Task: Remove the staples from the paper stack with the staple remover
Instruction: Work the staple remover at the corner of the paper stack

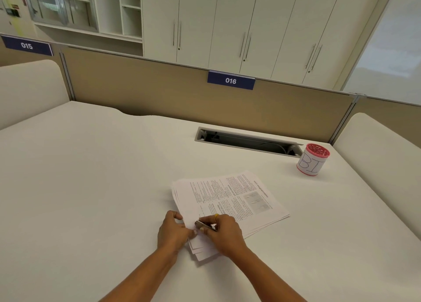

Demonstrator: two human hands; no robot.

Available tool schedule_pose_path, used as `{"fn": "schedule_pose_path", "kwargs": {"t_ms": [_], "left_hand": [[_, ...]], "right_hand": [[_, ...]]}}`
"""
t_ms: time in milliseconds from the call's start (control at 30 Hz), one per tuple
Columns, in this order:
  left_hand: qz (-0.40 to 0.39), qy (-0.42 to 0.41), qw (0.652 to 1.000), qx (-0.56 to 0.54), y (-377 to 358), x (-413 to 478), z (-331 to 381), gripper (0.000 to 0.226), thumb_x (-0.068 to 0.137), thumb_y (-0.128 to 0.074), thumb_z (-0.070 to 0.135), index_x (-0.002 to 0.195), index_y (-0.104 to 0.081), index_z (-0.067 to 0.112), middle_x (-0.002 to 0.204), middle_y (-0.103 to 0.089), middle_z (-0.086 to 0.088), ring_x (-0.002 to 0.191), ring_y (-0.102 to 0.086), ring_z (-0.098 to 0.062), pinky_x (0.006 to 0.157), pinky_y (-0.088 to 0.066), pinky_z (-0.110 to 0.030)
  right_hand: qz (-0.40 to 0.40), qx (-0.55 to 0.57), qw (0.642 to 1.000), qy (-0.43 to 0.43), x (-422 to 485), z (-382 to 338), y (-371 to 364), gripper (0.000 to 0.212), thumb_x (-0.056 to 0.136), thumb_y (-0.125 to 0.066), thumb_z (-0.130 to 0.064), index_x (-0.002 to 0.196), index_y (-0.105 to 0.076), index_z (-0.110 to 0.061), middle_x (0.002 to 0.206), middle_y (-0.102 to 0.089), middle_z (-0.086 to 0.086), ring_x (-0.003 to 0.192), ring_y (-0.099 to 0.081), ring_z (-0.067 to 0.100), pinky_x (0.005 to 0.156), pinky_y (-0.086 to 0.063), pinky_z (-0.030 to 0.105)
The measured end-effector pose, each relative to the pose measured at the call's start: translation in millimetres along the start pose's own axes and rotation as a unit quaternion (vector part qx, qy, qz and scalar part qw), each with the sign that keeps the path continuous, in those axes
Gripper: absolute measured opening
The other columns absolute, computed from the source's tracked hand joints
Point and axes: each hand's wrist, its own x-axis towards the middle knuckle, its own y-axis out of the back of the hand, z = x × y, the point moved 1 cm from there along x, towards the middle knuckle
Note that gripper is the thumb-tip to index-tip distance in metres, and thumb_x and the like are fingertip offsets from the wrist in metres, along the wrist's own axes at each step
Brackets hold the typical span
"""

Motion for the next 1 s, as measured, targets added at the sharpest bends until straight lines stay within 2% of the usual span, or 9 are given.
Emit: {"fn": "schedule_pose_path", "kwargs": {"t_ms": [133,233,367,467,567,633,767,1000], "left_hand": [[-0.006,-0.005,1.000,0.010,0,-1,1,0.045,0.063,-0.074,-0.004,0.077,-0.040,0.022,0.087,-0.067,-0.009,0.075,-0.060,-0.025,0.070,-0.048,-0.035],[-0.012,-0.006,1.000,0.011,0,-2,2,0.045,0.064,-0.074,-0.005,0.077,-0.039,0.021,0.084,-0.067,-0.007,0.073,-0.060,-0.023,0.065,-0.046,-0.031],[-0.013,-0.010,1.000,0.016,1,-4,3,0.046,0.064,-0.074,-0.004,0.076,-0.038,0.021,0.083,-0.066,-0.007,0.068,-0.058,-0.020,0.058,-0.043,-0.027],[-0.014,-0.011,1.000,0.020,1,-4,2,0.046,0.064,-0.073,-0.005,0.076,-0.038,0.021,0.088,-0.069,-0.010,0.078,-0.063,-0.026,0.063,-0.046,-0.030],[-0.017,-0.015,0.999,0.026,1,-5,3,0.045,0.065,-0.073,-0.005,0.077,-0.038,0.021,0.087,-0.069,-0.008,0.080,-0.064,-0.027,0.067,-0.049,-0.033],[-0.019,-0.018,0.999,0.025,2,-5,2,0.045,0.065,-0.073,-0.006,0.078,-0.039,0.020,0.085,-0.068,-0.007,0.078,-0.064,-0.026,0.067,-0.049,-0.033],[-0.024,-0.024,0.999,0.015,3,-4,0,0.044,0.064,-0.072,-0.009,0.077,-0.040,0.018,0.087,-0.072,-0.013,0.074,-0.065,-0.027,0.061,-0.046,-0.028],[-0.038,-0.034,0.999,0.017,4,-2,-3,0.044,0.065,-0.072,-0.009,0.078,-0.040,0.018,0.085,-0.072,-0.012,0.070,-0.063,-0.024,0.057,-0.043,-0.027]], "right_hand": [[-0.025,0.051,0.998,-0.017,2,1,4,0.027,0.085,-0.064,-0.031,0.111,-0.067,-0.027,0.111,-0.070,-0.005,0.087,-0.061,0.012,0.080,-0.048,0.027],[-0.041,0.096,0.994,-0.031,3,3,7,0.028,0.084,-0.066,-0.028,0.110,-0.068,-0.021,0.110,-0.069,-0.004,0.093,-0.063,0.014,0.084,-0.053,0.031],[-0.075,0.190,0.977,-0.065,7,6,12,0.024,0.079,-0.071,-0.020,0.102,-0.072,-0.017,0.097,-0.072,-0.001,0.079,-0.064,0.004,0.070,-0.050,0.014],[-0.103,0.233,0.962,-0.099,11,7,15,0.023,0.077,-0.073,-0.016,0.100,-0.073,-0.013,0.088,-0.071,-0.001,0.076,-0.063,0.005,0.066,-0.049,0.012],[-0.128,0.229,0.956,-0.131,14,6,19,0.026,0.077,-0.073,-0.014,0.103,-0.072,-0.012,0.077,-0.067,-0.008,0.069,-0.059,0.003,0.051,-0.043,0.007],[-0.145,0.231,0.951,-0.147,17,6,22,0.028,0.078,-0.072,-0.011,0.105,-0.071,-0.009,0.075,-0.066,-0.006,0.065,-0.058,0.004,0.046,-0.042,0.008],[-0.168,0.228,0.946,-0.161,21,5,25,0.029,0.078,-0.070,-0.008,0.107,-0.069,-0.007,0.076,-0.065,-0.003,0.066,-0.057,0.006,0.049,-0.044,0.009],[-0.212,0.223,0.931,-0.198,26,3,32,0.029,0.080,-0.070,-0.010,0.108,-0.069,-0.010,0.083,-0.064,0.000,0.070,-0.057,0.011,0.043,-0.045,0.012]]}}
